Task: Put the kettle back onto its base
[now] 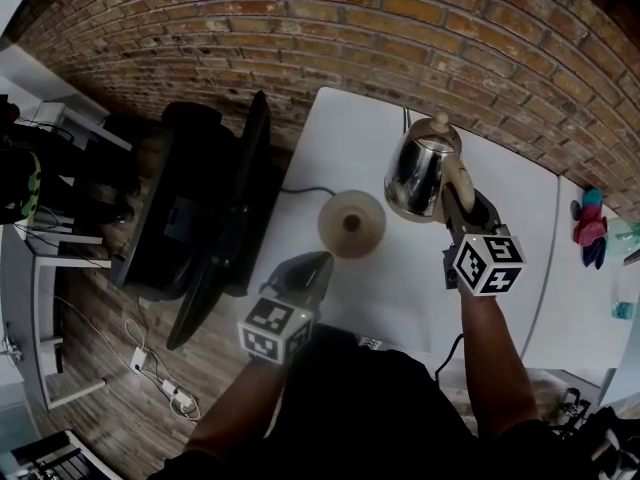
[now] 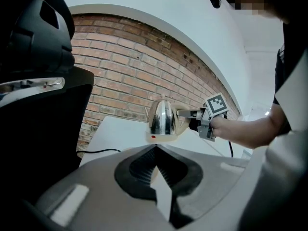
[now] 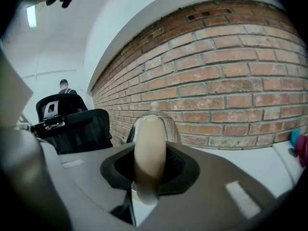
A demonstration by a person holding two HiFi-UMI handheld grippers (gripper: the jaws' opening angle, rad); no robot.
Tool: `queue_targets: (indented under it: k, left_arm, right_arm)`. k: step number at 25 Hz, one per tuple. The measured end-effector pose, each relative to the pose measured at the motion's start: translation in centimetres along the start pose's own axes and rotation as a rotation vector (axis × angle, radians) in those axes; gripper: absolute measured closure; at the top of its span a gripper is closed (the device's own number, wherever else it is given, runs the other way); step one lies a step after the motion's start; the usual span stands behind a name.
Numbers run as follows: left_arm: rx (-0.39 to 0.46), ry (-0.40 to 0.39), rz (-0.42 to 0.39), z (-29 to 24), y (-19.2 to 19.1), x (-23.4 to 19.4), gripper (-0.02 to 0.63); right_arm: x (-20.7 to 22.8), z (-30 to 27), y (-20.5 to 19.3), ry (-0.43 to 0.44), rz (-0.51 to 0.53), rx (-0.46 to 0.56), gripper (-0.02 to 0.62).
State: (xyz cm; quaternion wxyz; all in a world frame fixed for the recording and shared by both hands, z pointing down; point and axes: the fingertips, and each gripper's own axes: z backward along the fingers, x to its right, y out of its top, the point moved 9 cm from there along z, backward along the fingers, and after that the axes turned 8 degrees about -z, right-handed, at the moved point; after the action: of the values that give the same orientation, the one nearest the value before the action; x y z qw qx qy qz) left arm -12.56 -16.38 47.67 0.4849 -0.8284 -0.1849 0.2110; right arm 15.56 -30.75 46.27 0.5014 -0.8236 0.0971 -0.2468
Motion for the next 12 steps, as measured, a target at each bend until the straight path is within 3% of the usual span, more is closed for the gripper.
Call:
queue_targets:
  k: [12]
  left_arm:
    - [0.017, 0.048, 0.025, 1.9, -0.9, -0.3, 0.606]
  right_arm:
    - [-4.5, -0.8, -0.8, 0.113, 0.037, -0.015, 0.489]
